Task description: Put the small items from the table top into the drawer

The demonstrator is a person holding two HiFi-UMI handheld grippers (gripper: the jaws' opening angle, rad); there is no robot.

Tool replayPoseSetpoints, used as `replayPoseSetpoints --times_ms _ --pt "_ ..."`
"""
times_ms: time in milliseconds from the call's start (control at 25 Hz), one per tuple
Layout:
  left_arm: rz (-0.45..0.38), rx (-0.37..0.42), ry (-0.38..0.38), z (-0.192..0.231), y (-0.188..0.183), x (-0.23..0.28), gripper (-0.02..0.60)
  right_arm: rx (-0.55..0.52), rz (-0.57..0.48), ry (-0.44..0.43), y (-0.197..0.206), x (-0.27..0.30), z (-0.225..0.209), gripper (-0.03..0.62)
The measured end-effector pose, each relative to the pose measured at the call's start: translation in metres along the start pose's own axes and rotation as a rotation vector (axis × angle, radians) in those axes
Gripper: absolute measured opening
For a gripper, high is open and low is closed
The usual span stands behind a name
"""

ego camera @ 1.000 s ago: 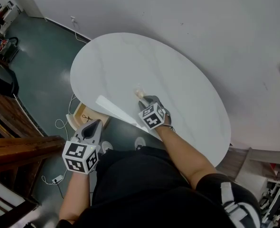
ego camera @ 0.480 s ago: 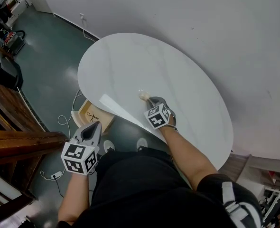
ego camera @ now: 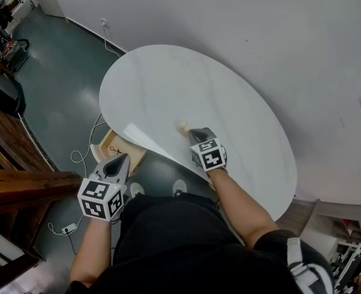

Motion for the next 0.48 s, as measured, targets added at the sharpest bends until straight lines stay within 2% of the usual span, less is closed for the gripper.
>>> replayPoseSetpoints --times_ms 240,480 --pt "-0.007 -0.005 0.008 0.015 0.001 -0.001 0.015 0.064 -0.061 -0.039 -0.018 -0.015 0.022 0.015" --pt "-0.012 -0.021 0.003 0.030 0.006 -0.009 0.015 0.063 -0.094 -0.110 -0.039 -0.013 0.058 0.014"
Point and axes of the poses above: the fingertips, and each gripper's own axes: x forward along the fingers, z to its left, y out of its underside, the point moved 8 cm from there along -x, backward along the fingers, and after that the axes turned 10 degrees about -z, right-handed, at the moved point
